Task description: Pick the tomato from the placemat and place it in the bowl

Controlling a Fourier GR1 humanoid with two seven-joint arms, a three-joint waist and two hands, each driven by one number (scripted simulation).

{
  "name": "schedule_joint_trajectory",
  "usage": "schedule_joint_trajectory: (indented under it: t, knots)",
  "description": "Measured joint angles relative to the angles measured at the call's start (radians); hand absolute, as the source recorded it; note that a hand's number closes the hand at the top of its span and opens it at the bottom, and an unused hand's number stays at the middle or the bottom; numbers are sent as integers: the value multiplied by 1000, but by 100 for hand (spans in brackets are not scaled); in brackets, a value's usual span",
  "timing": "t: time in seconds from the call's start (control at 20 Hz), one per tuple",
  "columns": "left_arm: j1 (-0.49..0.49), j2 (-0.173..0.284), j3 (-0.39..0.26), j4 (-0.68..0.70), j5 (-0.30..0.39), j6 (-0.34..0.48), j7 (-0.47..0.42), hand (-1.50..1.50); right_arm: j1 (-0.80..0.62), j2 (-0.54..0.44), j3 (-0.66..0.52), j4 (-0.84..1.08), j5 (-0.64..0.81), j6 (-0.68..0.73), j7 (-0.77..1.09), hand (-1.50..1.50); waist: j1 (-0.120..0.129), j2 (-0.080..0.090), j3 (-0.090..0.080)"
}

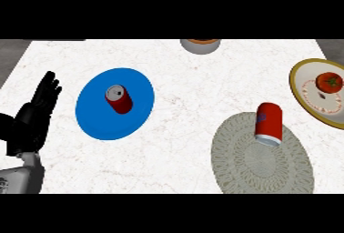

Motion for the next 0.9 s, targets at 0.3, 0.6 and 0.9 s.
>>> schedule_joint_trajectory:
  t: [0.3, 0.6, 0.9]
  knots:
    - [13, 4, 13, 6, -6, 7, -7, 0, 65, -18, -190, -69, -227, 56, -194, -150, -17, -6, -2]
    - [10, 10, 27, 21, -7, 6, -9, 0, 254, -44, -277, -124, -372, 221, -271, -150, -31, -12, -5]
    - [32, 5, 24, -4, -11, 0, -5, 0, 445, -34, -339, -222, -508, 422, -303, -150, -35, -14, -7]
